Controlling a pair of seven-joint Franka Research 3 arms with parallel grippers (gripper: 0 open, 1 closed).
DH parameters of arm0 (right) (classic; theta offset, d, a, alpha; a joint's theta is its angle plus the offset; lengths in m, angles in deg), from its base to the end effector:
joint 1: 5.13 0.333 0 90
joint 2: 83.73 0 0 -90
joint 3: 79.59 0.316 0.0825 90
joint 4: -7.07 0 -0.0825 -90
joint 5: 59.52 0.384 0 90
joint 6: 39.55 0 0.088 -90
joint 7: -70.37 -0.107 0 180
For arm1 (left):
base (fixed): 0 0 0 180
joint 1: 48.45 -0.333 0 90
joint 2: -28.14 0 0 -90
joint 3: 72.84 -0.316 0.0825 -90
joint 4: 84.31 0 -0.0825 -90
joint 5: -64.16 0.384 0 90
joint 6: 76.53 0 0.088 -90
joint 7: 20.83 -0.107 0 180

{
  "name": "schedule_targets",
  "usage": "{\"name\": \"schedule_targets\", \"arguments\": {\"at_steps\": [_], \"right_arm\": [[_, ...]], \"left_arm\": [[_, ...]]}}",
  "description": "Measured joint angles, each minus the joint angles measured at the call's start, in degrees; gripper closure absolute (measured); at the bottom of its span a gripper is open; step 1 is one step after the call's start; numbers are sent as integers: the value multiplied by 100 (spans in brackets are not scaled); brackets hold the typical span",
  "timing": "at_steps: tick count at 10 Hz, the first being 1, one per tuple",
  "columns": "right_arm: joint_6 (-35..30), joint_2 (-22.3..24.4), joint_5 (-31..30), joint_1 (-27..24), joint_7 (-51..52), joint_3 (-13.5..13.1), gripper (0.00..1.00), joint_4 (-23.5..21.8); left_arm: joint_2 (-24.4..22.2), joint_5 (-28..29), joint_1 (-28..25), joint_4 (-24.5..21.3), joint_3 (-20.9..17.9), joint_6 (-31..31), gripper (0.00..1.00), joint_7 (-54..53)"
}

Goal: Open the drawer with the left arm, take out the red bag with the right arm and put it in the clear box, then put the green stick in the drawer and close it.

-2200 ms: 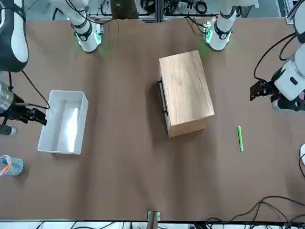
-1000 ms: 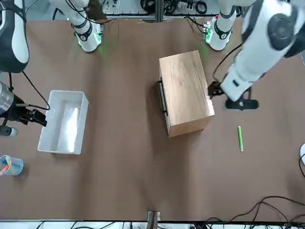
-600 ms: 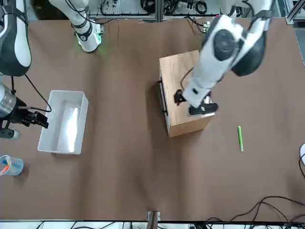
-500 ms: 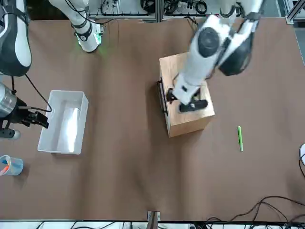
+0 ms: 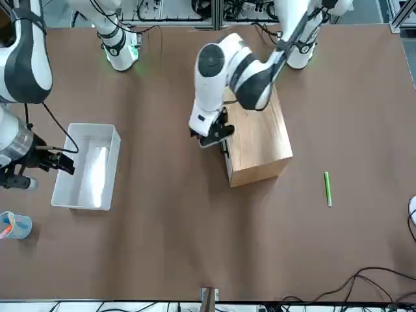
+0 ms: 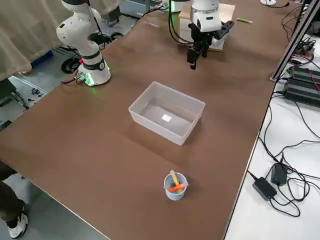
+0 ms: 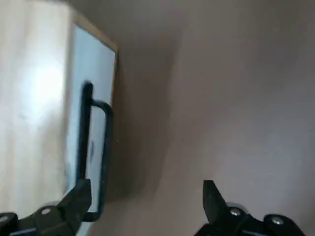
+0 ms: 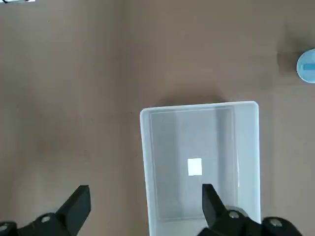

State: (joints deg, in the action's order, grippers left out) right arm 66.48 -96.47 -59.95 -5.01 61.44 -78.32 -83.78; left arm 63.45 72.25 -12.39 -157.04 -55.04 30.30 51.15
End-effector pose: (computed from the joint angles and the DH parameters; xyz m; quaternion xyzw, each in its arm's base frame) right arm 0.6351 0.0136 0.5099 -0.9977 0.0651 -0.0213 0.0007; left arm 0.4777 -0.5459 0.4081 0.9862 0.1643 -0.0173 0.0125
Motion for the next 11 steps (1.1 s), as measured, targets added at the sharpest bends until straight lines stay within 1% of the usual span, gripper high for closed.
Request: {"name": "schedule_targets", "arguments": {"at_steps": [2,3,6,7,9,11], "right_arm": [[-1,-1,0,122,-304,4,0,-43],[2,-1,3,158,-330,6,0,-46],[5,0,9,431,-723,14,0,-46],[4,-1,9,538,-883,18,0,-48],[5,-21,13,758,-1307,26,0,-56],[23,-51,13,1029,-1770,32,0,-56]], "left_arm": [[178,1,557,38,-541,3,0,53],[265,1,717,42,-716,3,0,53],[512,37,773,51,-786,-5,2,40],[589,194,785,51,-780,-36,2,16],[641,422,860,56,-775,-222,2,-9],[640,431,882,76,-774,-414,2,-121]]}}
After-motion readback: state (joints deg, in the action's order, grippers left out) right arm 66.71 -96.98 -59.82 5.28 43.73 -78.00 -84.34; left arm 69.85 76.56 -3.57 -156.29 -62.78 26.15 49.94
